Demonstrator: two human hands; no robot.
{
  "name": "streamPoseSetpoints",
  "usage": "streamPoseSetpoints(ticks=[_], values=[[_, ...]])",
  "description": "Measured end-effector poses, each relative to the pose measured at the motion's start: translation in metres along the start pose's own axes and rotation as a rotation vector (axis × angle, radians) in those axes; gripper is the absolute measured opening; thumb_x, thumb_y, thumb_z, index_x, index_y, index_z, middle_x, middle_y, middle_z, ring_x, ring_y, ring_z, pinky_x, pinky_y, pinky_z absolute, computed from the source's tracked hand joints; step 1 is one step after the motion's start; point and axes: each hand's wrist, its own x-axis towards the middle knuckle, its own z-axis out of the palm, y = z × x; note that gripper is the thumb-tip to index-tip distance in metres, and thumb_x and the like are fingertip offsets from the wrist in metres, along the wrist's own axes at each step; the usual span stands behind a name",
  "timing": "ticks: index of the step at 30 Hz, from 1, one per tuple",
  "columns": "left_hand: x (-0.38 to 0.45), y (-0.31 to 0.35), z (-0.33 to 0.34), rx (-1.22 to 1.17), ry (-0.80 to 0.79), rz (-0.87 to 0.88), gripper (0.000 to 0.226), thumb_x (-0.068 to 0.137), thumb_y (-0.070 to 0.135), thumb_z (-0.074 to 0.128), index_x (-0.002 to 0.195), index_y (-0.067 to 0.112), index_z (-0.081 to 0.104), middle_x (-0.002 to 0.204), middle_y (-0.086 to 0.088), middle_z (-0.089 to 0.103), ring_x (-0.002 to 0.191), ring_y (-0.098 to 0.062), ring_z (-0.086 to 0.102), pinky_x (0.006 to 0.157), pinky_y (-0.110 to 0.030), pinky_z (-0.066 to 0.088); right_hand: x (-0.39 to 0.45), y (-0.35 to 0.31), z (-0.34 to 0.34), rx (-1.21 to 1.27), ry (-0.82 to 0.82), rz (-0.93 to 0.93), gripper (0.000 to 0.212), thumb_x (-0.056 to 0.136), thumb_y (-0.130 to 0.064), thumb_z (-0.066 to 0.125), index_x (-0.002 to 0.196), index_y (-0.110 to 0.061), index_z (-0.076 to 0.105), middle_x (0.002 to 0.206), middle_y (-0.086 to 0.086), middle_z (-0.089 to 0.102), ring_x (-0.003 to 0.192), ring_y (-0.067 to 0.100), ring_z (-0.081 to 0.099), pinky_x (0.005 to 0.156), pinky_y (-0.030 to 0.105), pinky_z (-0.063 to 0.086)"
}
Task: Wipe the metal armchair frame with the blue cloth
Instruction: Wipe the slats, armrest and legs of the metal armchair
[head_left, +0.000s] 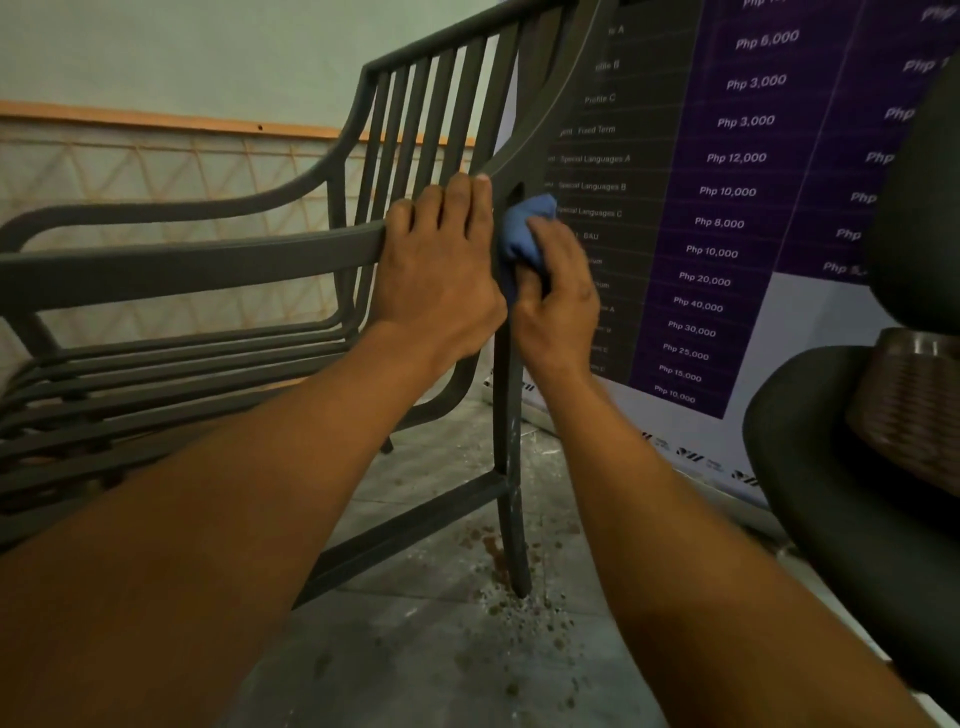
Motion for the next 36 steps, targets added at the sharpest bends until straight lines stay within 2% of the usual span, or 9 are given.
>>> streamPoseSetpoints(ticks=[4, 8, 12, 16, 21, 27, 29, 33, 36], values=[[-0.001, 0.001, 0.001, 0.007, 0.016, -0.004, 0.077, 0.077, 0.036, 0.020, 0.147, 0.003, 0.013, 0.150, -0.019, 0.029, 0.129, -0.037, 0.034, 0.105, -0.050, 0.027, -0.062, 0.029, 0.010, 0.028, -0.008, 0.079, 0.040, 0.092, -0.004, 0.054, 0.131, -0.012, 0.054, 0.146, 0.013, 0.043, 0.131, 0.023, 0.044, 0.103, 0.019, 0.032], [-0.001, 0.002, 0.009, 0.033, 0.053, -0.012, 0.076, 0.078, 0.032, 0.034, 0.145, 0.002, 0.017, 0.146, -0.020, 0.032, 0.125, -0.039, 0.037, 0.104, -0.053, 0.029, -0.112, 0.056, 0.013, 0.050, -0.111, 0.191, 0.041, 0.091, 0.001, 0.052, 0.130, -0.011, 0.055, 0.146, 0.012, 0.045, 0.133, 0.023, 0.044, 0.110, 0.030, 0.036], [-0.009, 0.003, 0.021, 0.110, 0.076, 0.001, 0.078, 0.078, 0.038, 0.030, 0.147, 0.004, 0.012, 0.155, -0.022, 0.019, 0.141, -0.040, 0.019, 0.114, -0.058, 0.011, -0.137, 0.067, 0.004, 0.026, -0.171, 0.250, 0.039, 0.091, 0.002, 0.053, 0.129, -0.009, 0.056, 0.140, 0.012, 0.051, 0.128, 0.023, 0.049, 0.109, 0.027, 0.036], [-0.016, 0.003, 0.028, 0.177, 0.095, 0.007, 0.080, 0.080, 0.039, 0.026, 0.148, 0.003, 0.004, 0.159, -0.021, 0.004, 0.146, -0.036, 0.002, 0.113, -0.056, -0.007, -0.110, 0.050, -0.005, 0.042, -0.026, 0.269, 0.034, 0.091, 0.003, 0.050, 0.122, -0.008, 0.060, 0.126, 0.010, 0.061, 0.117, 0.022, 0.056, 0.100, 0.019, 0.041], [-0.022, 0.003, 0.026, 0.186, 0.083, 0.017, 0.079, 0.082, 0.038, 0.024, 0.148, 0.001, -0.002, 0.159, -0.021, -0.004, 0.147, -0.034, -0.006, 0.113, -0.054, -0.011, -0.025, 0.008, -0.012, 0.072, 0.223, 0.077, 0.039, 0.090, 0.000, 0.051, 0.126, -0.013, 0.058, 0.138, 0.013, 0.051, 0.123, 0.011, 0.043, 0.092, -0.002, 0.030], [-0.025, 0.003, 0.025, 0.163, 0.092, 0.019, 0.077, 0.084, 0.040, 0.019, 0.148, 0.002, -0.001, 0.159, -0.020, -0.002, 0.147, -0.034, -0.004, 0.114, -0.054, -0.008, -0.029, 0.011, 0.010, 0.021, 0.010, 0.002, 0.040, 0.091, -0.004, 0.053, 0.130, -0.014, 0.055, 0.143, 0.015, 0.044, 0.124, 0.028, 0.048, 0.094, 0.031, 0.045], [-0.025, 0.003, 0.024, 0.164, 0.089, 0.018, 0.078, 0.082, 0.043, 0.009, 0.148, 0.001, 0.000, 0.159, -0.020, 0.000, 0.147, -0.034, -0.001, 0.114, -0.054, -0.006, -0.061, 0.028, 0.012, 0.049, -0.001, 0.043, 0.040, 0.090, -0.001, 0.053, 0.129, -0.011, 0.056, 0.142, 0.015, 0.045, 0.124, 0.027, 0.049, 0.097, 0.029, 0.045], [-0.023, 0.004, 0.025, 0.150, 0.099, 0.010, 0.076, 0.082, 0.039, 0.017, 0.147, 0.001, 0.007, 0.159, -0.019, 0.009, 0.146, -0.035, 0.007, 0.115, -0.054, -0.001, -0.126, 0.066, 0.014, 0.036, -0.138, 0.201, 0.040, 0.088, 0.005, 0.053, 0.127, -0.006, 0.053, 0.134, 0.016, 0.052, 0.123, 0.027, 0.051, 0.103, 0.038, 0.045], [-0.020, 0.005, 0.022, 0.129, 0.094, 0.003, 0.077, 0.080, 0.039, 0.018, 0.147, 0.000, 0.012, 0.157, -0.019, 0.017, 0.144, -0.036, 0.017, 0.115, -0.056, 0.009, -0.171, 0.090, 0.014, 0.012, -0.260, 0.405, 0.039, 0.087, 0.000, 0.055, 0.121, -0.020, 0.052, 0.110, 0.006, 0.062, 0.103, 0.023, 0.060, 0.081, 0.024, 0.048]])
